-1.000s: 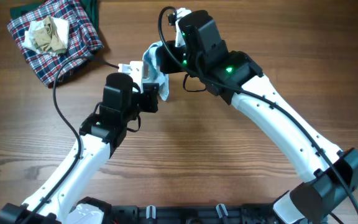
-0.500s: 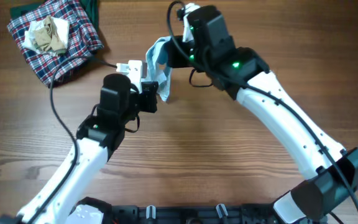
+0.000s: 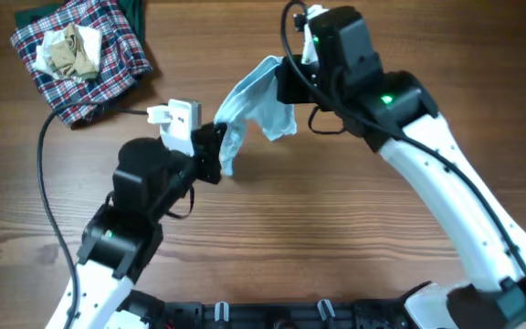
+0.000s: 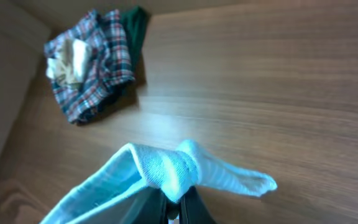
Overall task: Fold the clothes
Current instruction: 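Hold the garment with both grippers and stretch it apart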
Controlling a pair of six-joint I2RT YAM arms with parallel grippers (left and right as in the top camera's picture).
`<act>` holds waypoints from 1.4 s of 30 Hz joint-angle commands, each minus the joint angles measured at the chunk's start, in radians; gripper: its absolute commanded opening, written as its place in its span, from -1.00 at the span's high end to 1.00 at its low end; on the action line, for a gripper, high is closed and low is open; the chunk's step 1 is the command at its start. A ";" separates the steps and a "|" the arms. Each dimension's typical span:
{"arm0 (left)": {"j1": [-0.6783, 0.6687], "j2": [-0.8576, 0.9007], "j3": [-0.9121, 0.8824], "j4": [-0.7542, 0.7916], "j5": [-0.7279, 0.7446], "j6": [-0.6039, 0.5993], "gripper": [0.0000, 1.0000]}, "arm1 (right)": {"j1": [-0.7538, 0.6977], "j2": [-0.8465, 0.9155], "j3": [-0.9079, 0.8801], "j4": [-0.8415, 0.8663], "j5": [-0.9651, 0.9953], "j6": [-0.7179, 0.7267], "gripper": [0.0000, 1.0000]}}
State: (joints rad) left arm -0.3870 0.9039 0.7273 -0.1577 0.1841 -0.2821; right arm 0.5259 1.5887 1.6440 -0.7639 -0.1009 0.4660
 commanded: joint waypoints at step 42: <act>-0.323 0.217 0.164 -0.066 -0.397 0.013 0.92 | -0.016 -0.087 0.016 -0.277 0.475 0.195 0.92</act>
State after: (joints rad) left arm -0.7097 1.1088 0.8719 -0.2485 -0.1463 -0.2752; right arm 0.5308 1.4818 1.6444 -1.0470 0.2832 0.6281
